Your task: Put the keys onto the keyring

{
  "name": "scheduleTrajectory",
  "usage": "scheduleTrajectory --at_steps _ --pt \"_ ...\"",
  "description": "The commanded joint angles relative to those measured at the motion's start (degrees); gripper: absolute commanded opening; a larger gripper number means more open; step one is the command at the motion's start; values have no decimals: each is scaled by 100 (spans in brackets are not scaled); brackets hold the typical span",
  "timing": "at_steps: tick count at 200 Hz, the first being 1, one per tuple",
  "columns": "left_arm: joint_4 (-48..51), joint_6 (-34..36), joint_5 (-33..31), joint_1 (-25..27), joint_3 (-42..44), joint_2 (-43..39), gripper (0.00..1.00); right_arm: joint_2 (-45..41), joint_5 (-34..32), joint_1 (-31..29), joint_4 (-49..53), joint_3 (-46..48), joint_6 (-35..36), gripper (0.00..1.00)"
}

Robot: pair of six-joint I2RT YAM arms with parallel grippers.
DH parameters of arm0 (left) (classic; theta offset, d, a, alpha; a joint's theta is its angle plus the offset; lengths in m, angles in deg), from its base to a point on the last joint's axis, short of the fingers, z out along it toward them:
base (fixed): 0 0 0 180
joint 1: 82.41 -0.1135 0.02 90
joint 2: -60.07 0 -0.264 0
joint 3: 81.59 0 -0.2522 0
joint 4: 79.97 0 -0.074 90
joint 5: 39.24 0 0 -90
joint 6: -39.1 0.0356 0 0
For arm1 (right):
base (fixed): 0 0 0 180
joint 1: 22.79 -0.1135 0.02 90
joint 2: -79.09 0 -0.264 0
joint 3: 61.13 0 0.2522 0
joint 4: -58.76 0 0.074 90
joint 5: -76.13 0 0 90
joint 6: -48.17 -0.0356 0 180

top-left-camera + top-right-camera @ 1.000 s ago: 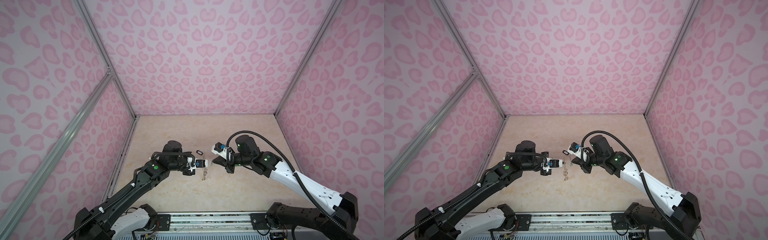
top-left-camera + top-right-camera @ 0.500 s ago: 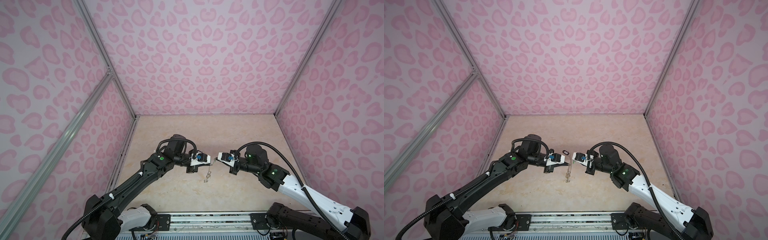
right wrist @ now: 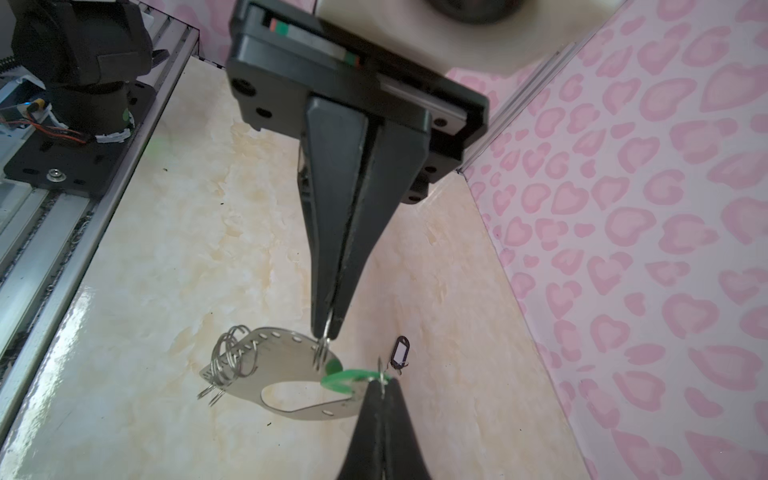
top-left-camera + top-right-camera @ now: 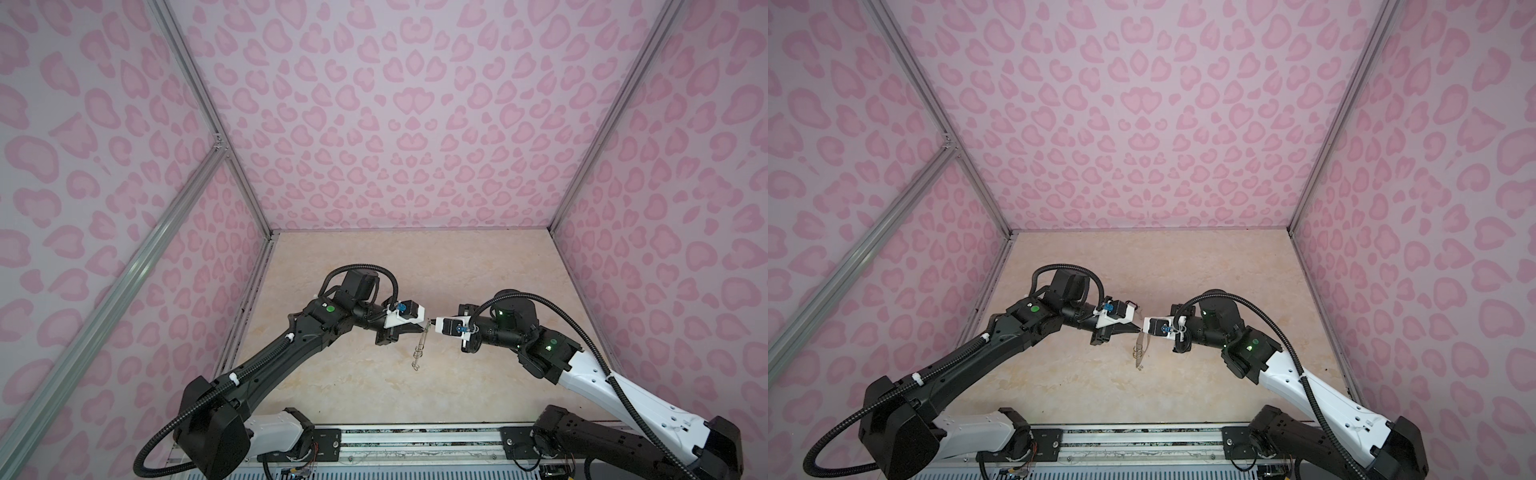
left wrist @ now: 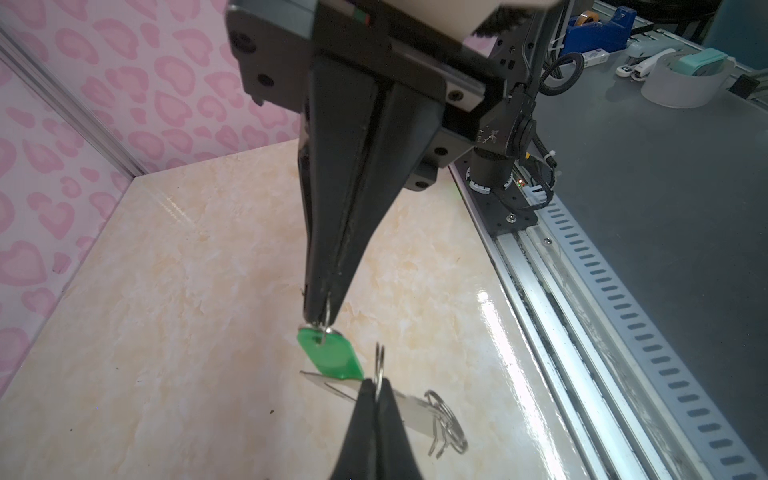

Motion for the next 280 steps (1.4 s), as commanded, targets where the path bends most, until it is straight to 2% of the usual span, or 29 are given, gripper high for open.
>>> scheduleTrajectory --at_steps 1,30,114,159,238,280 --pt "66 -3 180 3 -96 41 3 45 25 -89 269 -91 347 0" --pt "90 -4 188 11 -114 59 3 99 -133 -251 430 -143 574 0" --pt "202 35 126 29 -149 77 3 143 -56 -318 912 -335 1032 0" --pt "266 16 81 29 -210 109 3 169 -154 -448 1434 -496 1523 0" --pt "337 -2 83 29 -298 135 3 325 -545 -613 1726 -598 1769 0" --pt "338 6 87 38 -290 116 3 363 -540 -620 1676 -648 1755 0"
